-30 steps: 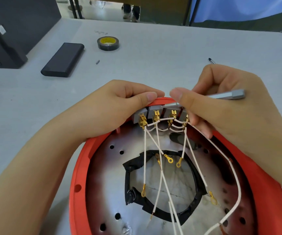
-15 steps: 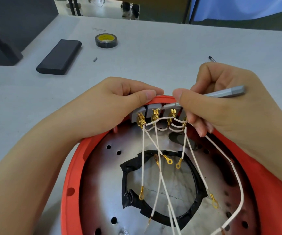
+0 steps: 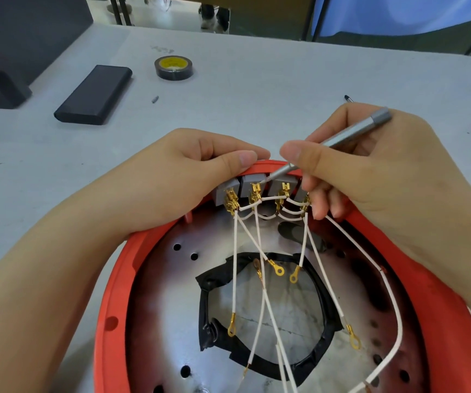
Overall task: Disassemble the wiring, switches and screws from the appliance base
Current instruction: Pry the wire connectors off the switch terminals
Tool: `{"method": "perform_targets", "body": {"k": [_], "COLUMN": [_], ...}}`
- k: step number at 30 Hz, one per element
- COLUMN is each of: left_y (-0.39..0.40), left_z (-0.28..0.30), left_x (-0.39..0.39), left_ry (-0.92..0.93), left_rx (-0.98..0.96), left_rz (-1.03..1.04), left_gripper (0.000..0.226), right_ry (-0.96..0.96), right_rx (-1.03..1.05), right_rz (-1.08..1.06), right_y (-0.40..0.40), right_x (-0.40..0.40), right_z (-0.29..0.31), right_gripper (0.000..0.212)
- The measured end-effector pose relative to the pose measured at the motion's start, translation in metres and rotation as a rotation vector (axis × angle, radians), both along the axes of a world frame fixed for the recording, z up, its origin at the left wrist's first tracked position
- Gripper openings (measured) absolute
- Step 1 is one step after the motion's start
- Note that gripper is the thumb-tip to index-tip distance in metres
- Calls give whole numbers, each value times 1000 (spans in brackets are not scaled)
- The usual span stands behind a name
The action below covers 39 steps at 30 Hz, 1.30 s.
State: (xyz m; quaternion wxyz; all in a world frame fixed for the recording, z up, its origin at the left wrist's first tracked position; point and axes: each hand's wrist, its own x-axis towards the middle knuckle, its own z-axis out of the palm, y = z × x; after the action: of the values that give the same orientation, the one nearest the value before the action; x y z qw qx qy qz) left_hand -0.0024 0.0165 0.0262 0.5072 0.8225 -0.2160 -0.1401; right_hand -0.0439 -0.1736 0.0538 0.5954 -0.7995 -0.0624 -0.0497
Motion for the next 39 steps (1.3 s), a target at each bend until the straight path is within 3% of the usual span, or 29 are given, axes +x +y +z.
{"method": "perform_targets", "body": {"k": [19, 24, 31, 39], "left_y": [0, -1, -2, -4], "left_z": [2, 1, 1, 2], "left_x": [-1, -1, -2, -3], "left_ry": [31, 45, 0, -17], "left_rx": [17, -41, -41, -54], "left_rz": [-5, -8, -12, -38], "left_gripper": [27, 39, 24, 28], "right_ry": [53, 51, 21, -28], "right_rx": [-35, -92, -178, -263], "right_rz": [14, 33, 15, 8], "right_y": [10, 13, 22, 27], "right_x": [8, 11, 24, 30], "right_z": [1, 2, 1, -1], "right_gripper": [34, 30, 27, 27]}}
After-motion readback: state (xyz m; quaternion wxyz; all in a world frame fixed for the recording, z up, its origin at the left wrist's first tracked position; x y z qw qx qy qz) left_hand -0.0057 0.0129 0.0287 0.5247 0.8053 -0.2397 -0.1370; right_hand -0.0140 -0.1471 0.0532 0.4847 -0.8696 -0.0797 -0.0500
